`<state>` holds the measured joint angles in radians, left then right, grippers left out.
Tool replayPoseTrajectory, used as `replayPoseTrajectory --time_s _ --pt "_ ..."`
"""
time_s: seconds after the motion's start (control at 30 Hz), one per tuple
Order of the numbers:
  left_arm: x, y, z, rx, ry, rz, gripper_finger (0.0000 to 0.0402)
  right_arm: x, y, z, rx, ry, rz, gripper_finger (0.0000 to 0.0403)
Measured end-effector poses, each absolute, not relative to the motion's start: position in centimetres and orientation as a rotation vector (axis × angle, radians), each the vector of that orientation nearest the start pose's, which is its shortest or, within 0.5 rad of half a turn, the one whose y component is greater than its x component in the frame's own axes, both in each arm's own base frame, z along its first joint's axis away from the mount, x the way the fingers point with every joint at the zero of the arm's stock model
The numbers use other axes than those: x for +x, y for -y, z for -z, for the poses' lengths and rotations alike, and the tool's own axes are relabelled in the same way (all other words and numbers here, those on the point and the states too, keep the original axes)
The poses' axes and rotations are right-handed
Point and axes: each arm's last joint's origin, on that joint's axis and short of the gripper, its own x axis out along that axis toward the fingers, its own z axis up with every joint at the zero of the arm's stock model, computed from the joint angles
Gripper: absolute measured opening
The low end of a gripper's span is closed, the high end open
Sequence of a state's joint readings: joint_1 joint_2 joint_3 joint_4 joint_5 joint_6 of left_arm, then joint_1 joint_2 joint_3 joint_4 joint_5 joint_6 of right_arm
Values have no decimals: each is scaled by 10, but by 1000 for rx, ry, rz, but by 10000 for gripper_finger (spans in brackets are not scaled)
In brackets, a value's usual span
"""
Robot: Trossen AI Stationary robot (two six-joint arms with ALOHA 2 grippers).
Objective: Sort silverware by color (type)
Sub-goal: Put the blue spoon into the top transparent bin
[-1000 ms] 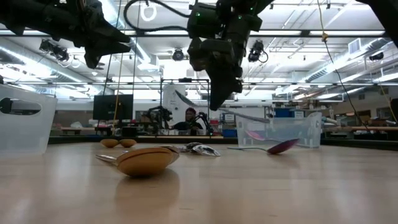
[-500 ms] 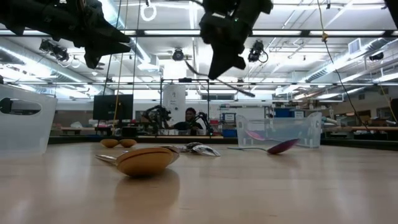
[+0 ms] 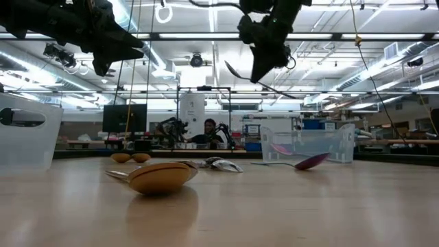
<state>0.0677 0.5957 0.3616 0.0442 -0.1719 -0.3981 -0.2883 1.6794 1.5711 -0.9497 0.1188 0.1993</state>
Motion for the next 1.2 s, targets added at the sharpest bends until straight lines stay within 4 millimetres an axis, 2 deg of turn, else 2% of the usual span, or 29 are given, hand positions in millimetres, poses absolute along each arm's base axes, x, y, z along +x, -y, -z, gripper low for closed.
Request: replayPoseTrajectory --time_s 0.27,0.43,0.6,0.83,1.2 --pt "147 -15 -233 -385 -158 -277 130 320 111 -311 224 -1106 623 23" --pt "147 -15 -233 -385 -166 -279 130 308 112 -309 185 -1189 797 23" --pt "147 -15 -233 -386 -165 -279 130 304 112 -304 187 -1207 867 23" --pt "147 -15 -232 -393 -166 -279 130 301 113 -276 165 -1261 887 22" --pt "147 -15 -232 -393 -175 -281 130 293 117 -231 252 -1284 863 18"
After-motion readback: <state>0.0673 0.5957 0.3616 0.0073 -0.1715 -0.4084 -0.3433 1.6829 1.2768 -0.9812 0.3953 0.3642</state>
